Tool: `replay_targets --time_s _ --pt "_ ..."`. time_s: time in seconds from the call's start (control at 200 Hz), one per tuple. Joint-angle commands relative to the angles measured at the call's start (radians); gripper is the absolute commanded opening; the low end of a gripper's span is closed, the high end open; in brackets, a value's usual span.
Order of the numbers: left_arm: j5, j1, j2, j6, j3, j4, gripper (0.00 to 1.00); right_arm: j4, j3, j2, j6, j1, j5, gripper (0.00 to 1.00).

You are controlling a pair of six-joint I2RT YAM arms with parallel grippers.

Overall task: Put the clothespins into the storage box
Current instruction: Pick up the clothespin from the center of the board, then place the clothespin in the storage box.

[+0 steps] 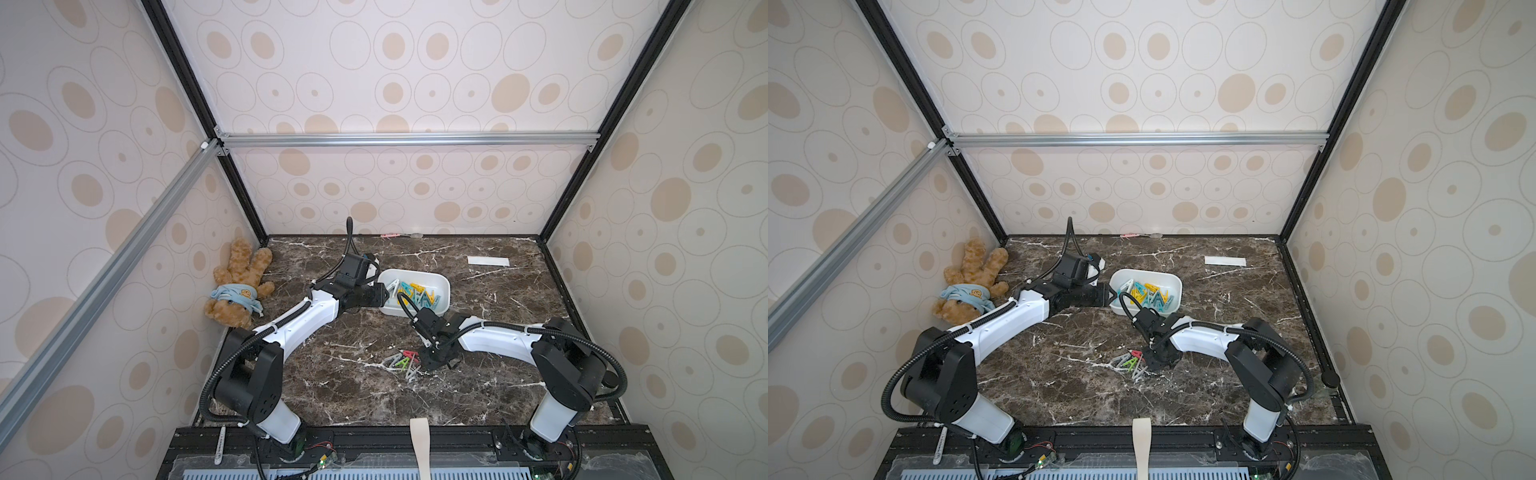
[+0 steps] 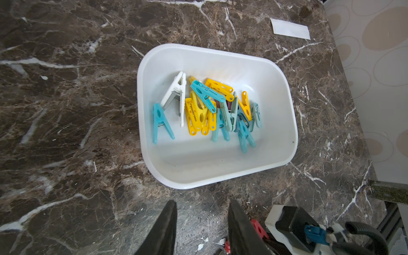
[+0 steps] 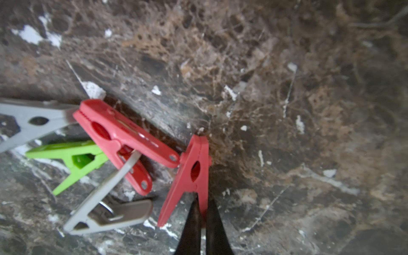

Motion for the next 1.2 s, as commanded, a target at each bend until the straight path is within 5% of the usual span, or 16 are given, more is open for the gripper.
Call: replay_targets --time_s 0.0,0.59,1.196 --pt "-0.019 0.006 -0.029 -0.012 0.006 -0.016 0.39 -0.013 -0.013 -0.006 -0.011 -0.003 0.032 0.02" --pt "-0.05 0.01 -0.093 -0.105 -0.091 0.069 0.39 -0.163 0.153 -0.155 -0.064 -0.102 -0.002 0.0" --pt "-0.094 0.009 -0.238 -0.141 -0.178 0.0 0.4 -0.272 0.674 0.218 -0.263 -0.358 -0.056 0.0"
